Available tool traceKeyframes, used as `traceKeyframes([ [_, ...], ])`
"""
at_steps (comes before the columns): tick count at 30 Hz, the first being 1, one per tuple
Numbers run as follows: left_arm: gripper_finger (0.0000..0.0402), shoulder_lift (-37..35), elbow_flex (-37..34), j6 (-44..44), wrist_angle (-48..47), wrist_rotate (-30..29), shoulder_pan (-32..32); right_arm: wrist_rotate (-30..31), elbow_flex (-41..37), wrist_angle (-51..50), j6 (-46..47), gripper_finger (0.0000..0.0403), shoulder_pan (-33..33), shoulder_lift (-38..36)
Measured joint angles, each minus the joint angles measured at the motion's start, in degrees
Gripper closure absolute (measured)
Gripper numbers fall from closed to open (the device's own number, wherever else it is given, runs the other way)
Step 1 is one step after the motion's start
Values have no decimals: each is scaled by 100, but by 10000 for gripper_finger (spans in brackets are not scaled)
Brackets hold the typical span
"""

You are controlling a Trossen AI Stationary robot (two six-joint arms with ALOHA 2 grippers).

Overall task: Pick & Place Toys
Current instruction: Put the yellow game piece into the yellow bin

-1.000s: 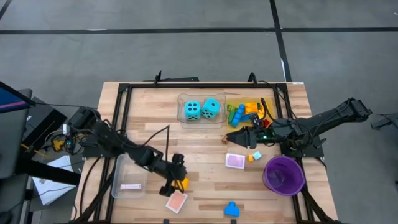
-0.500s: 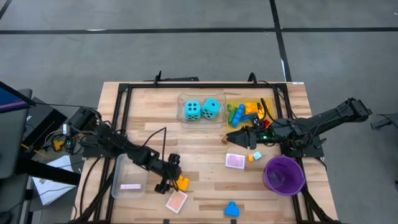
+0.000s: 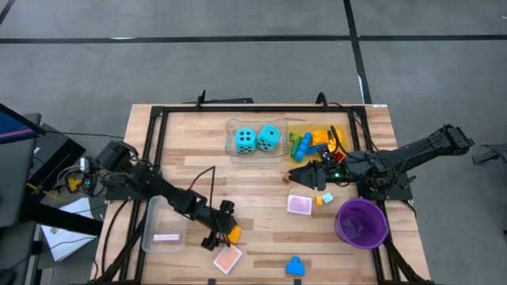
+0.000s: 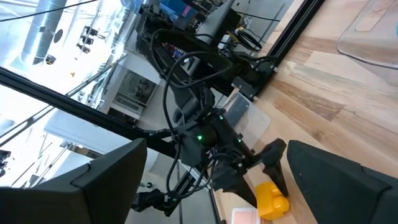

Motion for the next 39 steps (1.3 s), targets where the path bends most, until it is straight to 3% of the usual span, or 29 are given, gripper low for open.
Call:
traceKeyframes([
  [13, 56, 50, -23, -2, -205, -233, 54, 4, 0, 2, 11, 24, -7, 0],
  [23, 144, 42, -22, -19, -276, -253, 57, 4, 0, 3, 7, 24, -9, 0],
  [30, 145, 42, -22, -23, -276, -341, 57, 7, 0, 0, -4, 24, -9, 0],
  [39, 144, -314, -28, -27, -330, -969, 174, 55, 0, -191, 21, 24, -7, 0],
])
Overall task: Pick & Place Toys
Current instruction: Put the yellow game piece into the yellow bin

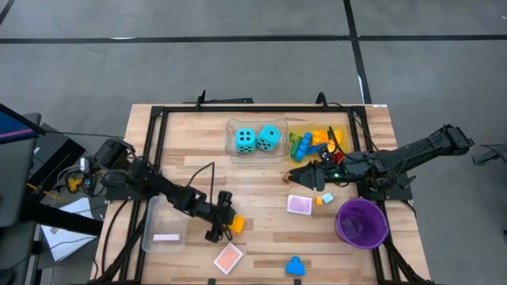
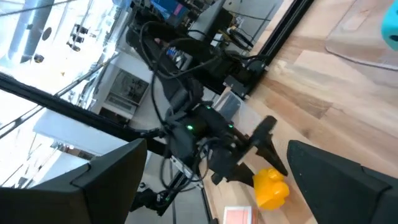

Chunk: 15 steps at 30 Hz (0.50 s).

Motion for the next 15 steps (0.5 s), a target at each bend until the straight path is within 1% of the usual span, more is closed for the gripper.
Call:
traceKeyframes([
  [6, 144, -791, 2, 276, 98, -894, 243, 531, 0, -47, 338, 24, 0, 1],
  [9, 143, -1209, 2, 350, 145, -1271, 434, 629, 0, -64, 491, 24, -11, 37],
  [13, 143, -1636, 61, 609, 243, -1512, 709, 640, 0, -73, 872, 24, -109, 203],
  [15, 143, -1725, 187, 796, 263, -1599, 842, 629, 0, -65, 1125, 24, -185, 341],
])
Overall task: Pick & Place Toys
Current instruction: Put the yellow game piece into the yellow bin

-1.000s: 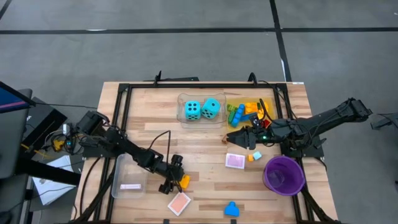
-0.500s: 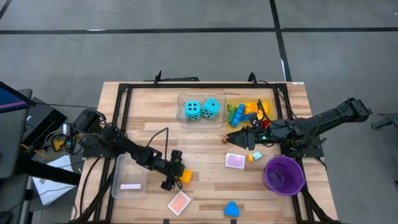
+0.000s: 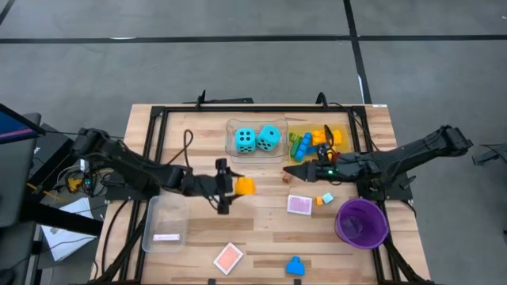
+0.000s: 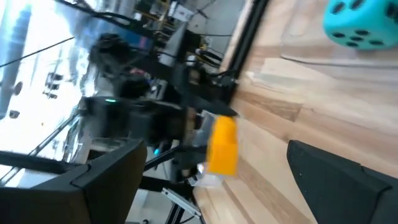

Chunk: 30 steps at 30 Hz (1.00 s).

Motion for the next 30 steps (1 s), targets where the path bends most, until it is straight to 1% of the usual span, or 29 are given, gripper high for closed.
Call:
traceKeyframes([
  [4, 143, -33, 291, 110, 11, -7, 258, -269, 0, 210, 310, 24, -166, 389],
  [10, 143, -33, 544, 130, 5, 2, 487, -797, 1, 1528, 266, 24, -358, 1125],
  [12, 143, -33, 585, 133, 12, 7, 514, -962, 75, 1739, 268, 24, -429, 1390],
  [17, 143, -33, 594, 137, 19, 34, 520, -1417, 469, 1846, 266, 24, -599, 1978],
  [22, 143, -33, 594, 140, 10, 35, 490, -1709, 891, 1855, 266, 24, -794, 2482],
  [27, 142, -33, 594, 112, -3, 37, 490, -2168, 1099, 1846, 264, 24, -991, 2740],
  [30, 142, -32, 594, 106, -3, 37, 488, -2231, 1102, 1785, 266, 24, -1046, 2783],
])
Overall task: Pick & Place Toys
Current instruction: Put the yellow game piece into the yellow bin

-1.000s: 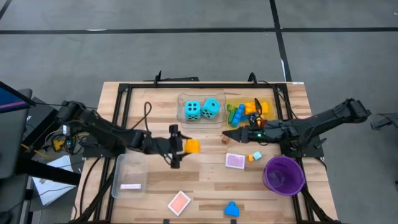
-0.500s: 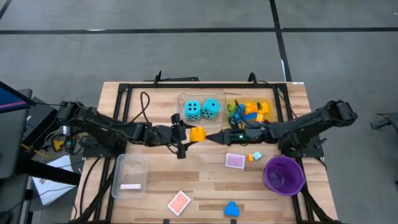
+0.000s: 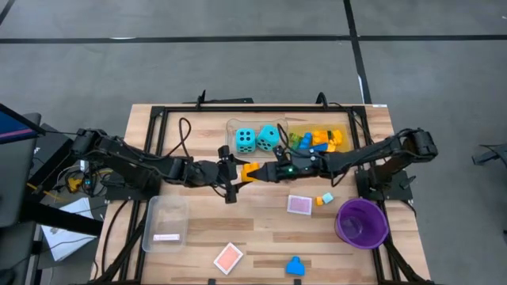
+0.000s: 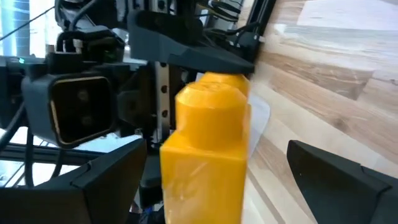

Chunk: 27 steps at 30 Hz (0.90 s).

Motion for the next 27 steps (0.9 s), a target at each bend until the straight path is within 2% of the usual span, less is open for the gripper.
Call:
traceKeyframes([
  [12, 142, 1, 0, -15, -2, -2, 0, 5, 11, -48, -46, 35, -13, -9],
  [27, 142, 1, 0, -177, -16, 0, -2, 20, 11, -47, -52, 184, -4, -11],
])
